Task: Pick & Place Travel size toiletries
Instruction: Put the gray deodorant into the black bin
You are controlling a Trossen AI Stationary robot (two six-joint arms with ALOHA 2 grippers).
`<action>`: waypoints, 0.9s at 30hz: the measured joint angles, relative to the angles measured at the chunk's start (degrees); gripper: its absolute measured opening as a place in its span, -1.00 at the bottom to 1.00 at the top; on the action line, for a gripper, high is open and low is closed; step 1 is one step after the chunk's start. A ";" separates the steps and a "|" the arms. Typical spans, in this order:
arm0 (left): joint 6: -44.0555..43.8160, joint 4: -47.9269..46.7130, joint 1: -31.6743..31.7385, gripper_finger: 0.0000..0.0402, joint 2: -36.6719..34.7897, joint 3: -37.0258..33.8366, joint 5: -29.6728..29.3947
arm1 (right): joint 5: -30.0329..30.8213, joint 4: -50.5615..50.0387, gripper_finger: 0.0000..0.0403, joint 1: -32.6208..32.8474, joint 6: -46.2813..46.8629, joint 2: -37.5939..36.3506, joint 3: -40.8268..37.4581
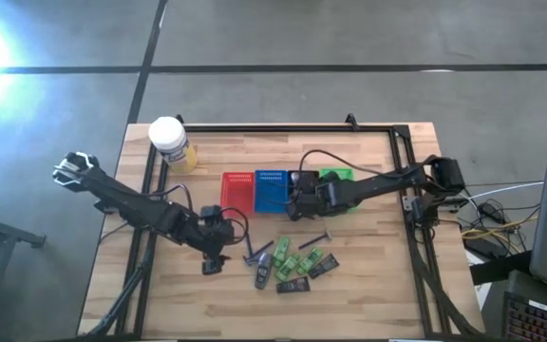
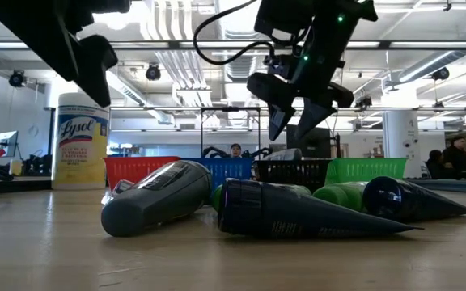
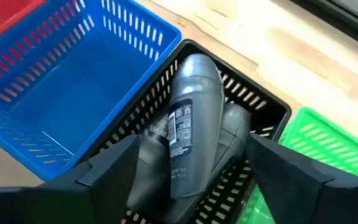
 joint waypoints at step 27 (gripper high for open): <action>-37.38 17.79 -3.52 0.77 15.11 1.56 -6.92 | -14.82 -24.06 0.73 18.21 17.49 -2.26 0.06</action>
